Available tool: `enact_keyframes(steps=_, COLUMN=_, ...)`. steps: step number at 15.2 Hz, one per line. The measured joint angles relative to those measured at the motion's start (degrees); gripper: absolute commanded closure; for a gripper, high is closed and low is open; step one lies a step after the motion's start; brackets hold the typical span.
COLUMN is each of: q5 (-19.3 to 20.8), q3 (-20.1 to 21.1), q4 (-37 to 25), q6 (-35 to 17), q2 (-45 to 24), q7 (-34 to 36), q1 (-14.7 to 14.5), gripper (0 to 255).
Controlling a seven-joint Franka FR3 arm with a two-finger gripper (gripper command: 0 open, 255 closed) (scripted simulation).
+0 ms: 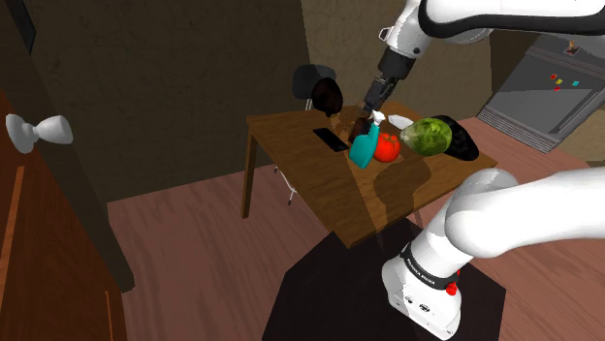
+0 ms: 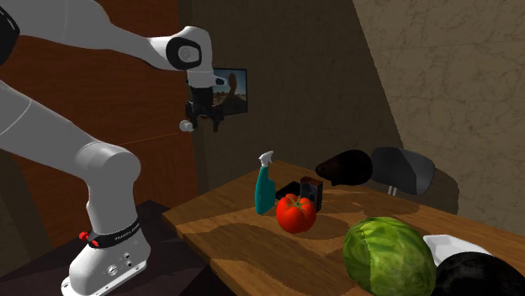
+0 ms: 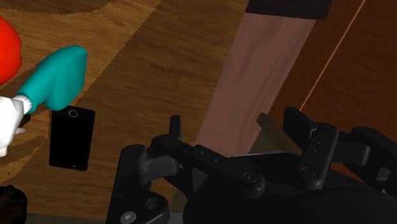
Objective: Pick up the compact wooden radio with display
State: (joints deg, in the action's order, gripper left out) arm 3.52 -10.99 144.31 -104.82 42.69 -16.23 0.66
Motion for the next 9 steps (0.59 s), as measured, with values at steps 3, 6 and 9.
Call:
enact_keyframes(steps=3, q5=3.2, q3=-4.5, q4=0.7, q6=-2.3, q2=-1.5, q7=-7.6, q1=0.6, gripper=0)
enact_keyframes(steps=6, q5=5.9, q3=-9.2, q4=0.6, q6=-5.8, q2=-4.8, q7=-15.1, q1=0.8, gripper=0)
enact_keyframes(steps=9, q5=7.7, q3=-13.4, q4=0.0, q6=-9.5, q2=-8.7, q7=-22.1, q1=0.3, gripper=0)
